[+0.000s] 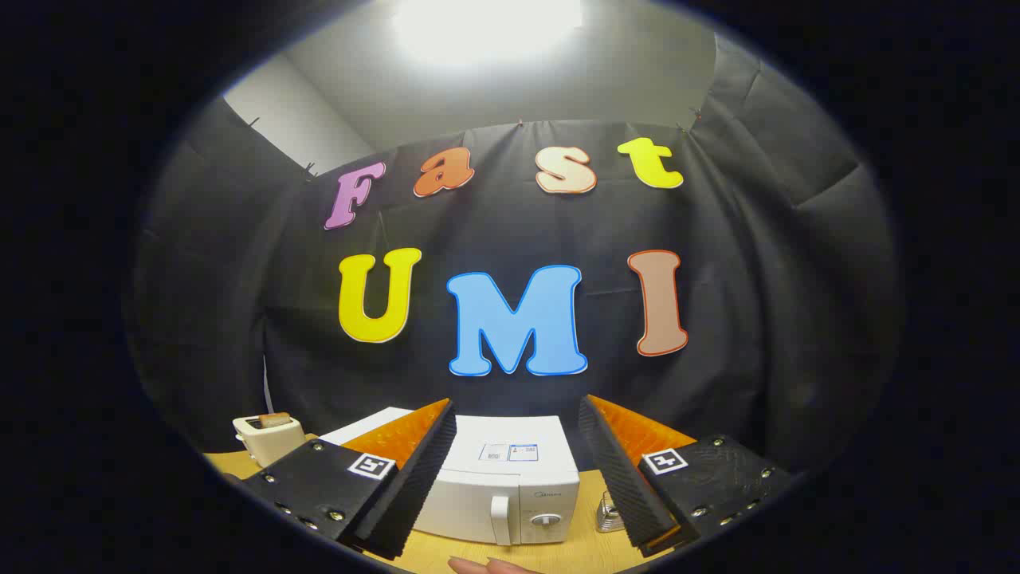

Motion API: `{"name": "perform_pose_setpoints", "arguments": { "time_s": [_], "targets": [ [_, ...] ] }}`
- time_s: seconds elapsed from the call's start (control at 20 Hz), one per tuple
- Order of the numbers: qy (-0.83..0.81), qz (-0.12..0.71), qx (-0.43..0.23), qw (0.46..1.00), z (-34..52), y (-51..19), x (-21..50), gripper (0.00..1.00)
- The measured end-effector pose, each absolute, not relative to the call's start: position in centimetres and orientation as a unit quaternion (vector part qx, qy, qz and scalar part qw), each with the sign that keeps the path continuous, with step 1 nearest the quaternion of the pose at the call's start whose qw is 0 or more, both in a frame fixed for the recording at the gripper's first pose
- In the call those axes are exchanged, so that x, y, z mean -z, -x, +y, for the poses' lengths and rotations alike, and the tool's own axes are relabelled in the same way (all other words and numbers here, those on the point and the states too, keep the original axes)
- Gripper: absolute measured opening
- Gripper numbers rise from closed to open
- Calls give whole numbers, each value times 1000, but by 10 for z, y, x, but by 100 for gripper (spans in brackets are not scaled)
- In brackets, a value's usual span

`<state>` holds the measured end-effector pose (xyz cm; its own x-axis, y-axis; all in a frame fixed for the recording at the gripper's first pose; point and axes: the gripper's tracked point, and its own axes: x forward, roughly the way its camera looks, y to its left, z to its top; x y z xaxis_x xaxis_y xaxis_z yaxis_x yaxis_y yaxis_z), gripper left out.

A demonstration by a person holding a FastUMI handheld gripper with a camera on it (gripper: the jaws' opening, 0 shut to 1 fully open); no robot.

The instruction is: Open the microwave, put the food inside, and close the microwave door.

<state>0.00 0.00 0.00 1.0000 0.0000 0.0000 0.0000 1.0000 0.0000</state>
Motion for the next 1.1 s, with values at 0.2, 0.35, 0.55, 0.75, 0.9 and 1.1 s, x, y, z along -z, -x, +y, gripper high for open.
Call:
{"name": "perform_pose_setpoints", "arguments": {
  "time_s": [0.2, 0.35, 0.55, 0.75, 0.9, 1.1],
  "targets": [
    [7, -1, -3, 1000, 5, -1, 0, 97],
    [6, 1, -4, 1000, 6, 0, 0, 97],
    [5, 2, -3, 1000, 5, 0, 0, 97],
    [4, 3, -2, 1000, 4, -1, 1, 97],
    [6, 6, -1, 1000, 4, -1, 4, 97],
    [16, 6, 2, 1000, 6, 1, 5, 97]
  ]
}}
